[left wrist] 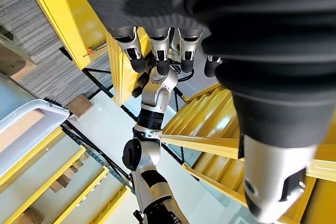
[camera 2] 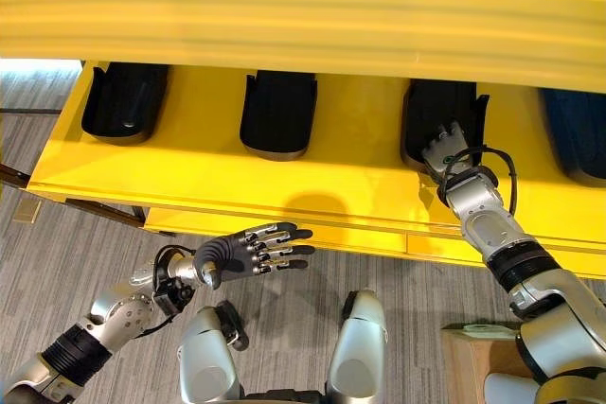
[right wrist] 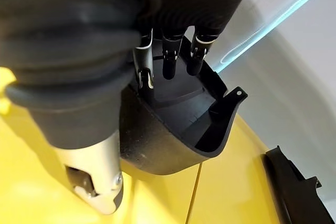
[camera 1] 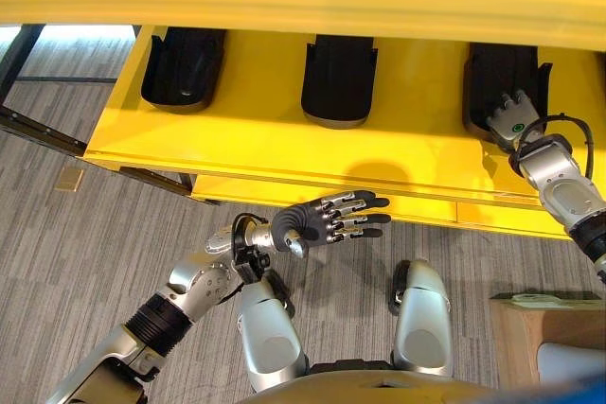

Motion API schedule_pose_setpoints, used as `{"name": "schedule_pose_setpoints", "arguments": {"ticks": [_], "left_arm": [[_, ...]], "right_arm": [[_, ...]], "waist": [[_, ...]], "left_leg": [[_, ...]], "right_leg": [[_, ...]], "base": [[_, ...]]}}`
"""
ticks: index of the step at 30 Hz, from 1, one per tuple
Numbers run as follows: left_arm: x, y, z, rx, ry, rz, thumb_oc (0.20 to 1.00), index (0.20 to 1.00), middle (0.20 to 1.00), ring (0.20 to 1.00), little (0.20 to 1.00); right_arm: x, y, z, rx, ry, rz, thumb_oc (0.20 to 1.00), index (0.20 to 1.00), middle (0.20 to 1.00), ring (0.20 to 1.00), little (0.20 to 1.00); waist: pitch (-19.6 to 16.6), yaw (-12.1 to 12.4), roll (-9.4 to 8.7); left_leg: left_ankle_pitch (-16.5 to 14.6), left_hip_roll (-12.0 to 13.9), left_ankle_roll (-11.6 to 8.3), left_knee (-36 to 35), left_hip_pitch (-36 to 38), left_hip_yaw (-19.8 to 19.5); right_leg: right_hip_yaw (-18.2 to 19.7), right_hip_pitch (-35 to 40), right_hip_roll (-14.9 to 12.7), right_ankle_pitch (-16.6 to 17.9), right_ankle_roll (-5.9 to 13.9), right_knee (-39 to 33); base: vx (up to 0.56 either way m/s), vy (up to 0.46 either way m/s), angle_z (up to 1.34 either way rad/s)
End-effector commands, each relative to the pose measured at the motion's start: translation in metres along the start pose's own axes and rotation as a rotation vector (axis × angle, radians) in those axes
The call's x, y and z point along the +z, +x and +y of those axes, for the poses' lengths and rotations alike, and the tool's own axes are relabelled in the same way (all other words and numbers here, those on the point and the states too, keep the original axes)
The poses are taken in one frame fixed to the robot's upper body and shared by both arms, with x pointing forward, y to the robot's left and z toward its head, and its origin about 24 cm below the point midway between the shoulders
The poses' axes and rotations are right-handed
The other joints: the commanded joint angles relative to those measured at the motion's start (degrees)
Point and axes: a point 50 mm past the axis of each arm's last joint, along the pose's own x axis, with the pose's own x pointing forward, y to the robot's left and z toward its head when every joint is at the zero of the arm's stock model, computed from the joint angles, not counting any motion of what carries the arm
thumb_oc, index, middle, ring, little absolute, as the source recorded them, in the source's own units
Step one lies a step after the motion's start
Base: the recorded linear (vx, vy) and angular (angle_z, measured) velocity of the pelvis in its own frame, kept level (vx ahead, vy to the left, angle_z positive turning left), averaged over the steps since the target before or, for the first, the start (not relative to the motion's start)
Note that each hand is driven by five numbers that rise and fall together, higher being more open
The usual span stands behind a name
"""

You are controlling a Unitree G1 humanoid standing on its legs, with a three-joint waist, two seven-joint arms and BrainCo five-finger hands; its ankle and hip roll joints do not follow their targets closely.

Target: Move parts from the plastic box to the shelf.

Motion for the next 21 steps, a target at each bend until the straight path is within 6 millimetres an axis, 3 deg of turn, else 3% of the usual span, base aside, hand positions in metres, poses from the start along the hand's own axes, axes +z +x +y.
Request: {"name": "schedule_pose_setpoints", "arguments": {"ticks": [1, 11, 21], "left_arm": [[0.008, 0.010, -0.012, -0.085, 0.037, -0.051, 1.000, 1.000, 1.000, 1.000, 1.000], [0.005, 0.008, -0.014, -0.080, 0.031, -0.055, 1.000, 1.000, 1.000, 1.000, 1.000], [0.002, 0.009, -0.014, -0.082, 0.031, -0.056, 1.000, 1.000, 1.000, 1.000, 1.000]], "right_arm": [[0.038, -0.009, 0.027, 0.102, 0.057, -0.123, 1.000, 1.000, 1.000, 1.000, 1.000], [0.057, -0.019, 0.025, 0.088, -0.125, -0.235, 1.000, 1.000, 1.000, 1.000, 1.000], [0.060, -0.024, 0.031, 0.089, -0.203, -0.214, 1.000, 1.000, 1.000, 1.000, 1.000]], "waist": [[1.35, -0.05, 0.44], [1.19, -0.45, 0.26], [1.31, -0.80, 0.18]], "left_leg": [[1.45, 1.04, 1.13, -2.16, 1.03, 1.01], [2.11, 0.92, 1.16, -1.97, 0.98, 0.86], [2.11, 1.06, 1.33, -1.54, 0.85, 1.04]], "right_leg": [[-0.42, 4.71, -2.83, -0.98, 1.60, 3.74], [-0.64, 4.88, -1.79, -2.36, 0.73, 4.90], [-0.44, 4.61, -1.53, -2.69, 0.47, 5.41]], "base": [[0.00, 0.000, 0.00], [0.00, 0.000, 0.00], [0.00, 0.000, 0.00]]}}
